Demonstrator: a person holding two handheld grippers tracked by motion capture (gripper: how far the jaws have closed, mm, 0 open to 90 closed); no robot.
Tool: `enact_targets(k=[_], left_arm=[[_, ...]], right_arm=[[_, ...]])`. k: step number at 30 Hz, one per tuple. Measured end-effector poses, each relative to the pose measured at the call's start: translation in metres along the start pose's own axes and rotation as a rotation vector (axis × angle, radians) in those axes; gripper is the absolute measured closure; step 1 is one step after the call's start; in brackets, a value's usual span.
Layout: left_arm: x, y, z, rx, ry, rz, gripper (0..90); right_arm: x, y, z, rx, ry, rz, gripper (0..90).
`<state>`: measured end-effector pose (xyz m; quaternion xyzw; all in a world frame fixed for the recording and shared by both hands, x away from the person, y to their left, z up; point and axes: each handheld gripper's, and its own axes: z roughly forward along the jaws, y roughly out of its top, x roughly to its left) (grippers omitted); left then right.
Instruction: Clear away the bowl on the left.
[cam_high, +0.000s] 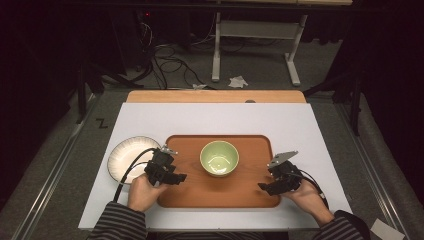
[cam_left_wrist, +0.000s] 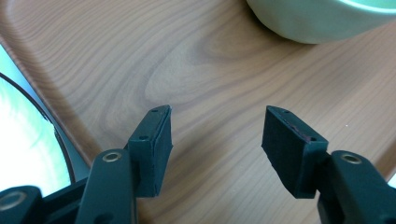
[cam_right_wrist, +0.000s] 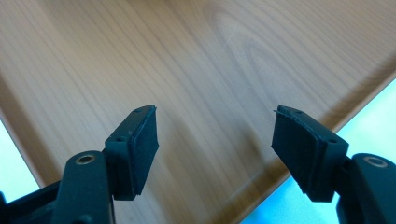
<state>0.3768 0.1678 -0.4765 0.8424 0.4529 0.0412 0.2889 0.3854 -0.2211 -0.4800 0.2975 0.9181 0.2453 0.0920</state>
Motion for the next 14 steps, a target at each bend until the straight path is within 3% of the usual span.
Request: enact_targets(k=[14], left_arm=[[-0.0002,-0.0002,0.0004,0.002,-0.004,0.001,42.4]], right_arm=[[-0.0003,0.0,-0.0002,-0.004,-0.002,0.001,32.9]])
